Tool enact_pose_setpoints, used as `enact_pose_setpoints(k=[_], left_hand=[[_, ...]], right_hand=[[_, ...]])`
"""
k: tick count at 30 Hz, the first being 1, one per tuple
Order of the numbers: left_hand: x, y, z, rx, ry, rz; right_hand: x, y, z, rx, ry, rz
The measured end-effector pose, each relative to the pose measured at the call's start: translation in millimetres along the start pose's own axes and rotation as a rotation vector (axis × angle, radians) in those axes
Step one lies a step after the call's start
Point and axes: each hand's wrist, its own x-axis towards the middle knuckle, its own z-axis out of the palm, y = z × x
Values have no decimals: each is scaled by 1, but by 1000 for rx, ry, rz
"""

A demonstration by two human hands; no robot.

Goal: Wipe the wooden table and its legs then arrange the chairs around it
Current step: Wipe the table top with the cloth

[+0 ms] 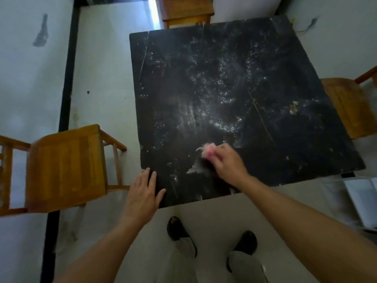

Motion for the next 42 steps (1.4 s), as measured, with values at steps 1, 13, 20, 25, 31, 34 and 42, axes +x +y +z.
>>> enact_pose_setpoints(k=[1,13,20,25,31,34,42], left_hand=[[2,-4,-1,22,-17,32],[8,-22,-12,86,-138,166],[7,-26,-23,50,-91,192],[10,-29,-16,54,-103,201],[9,-30,-12,59,-171,169],[8,-29,-17,104,-178,174],[9,-27,-4,131,-133,228]], right_hand=[[8,17,-15,-47,104,88],[34,-69,63,-27,-99,72],[78,-45,11,-43,249,418],[99,-106,94,-39,116,207],[81,-78,47,-75,21,48],[34,2,-8,-273,217,344],[-34,-35,54,-121,351,766]])
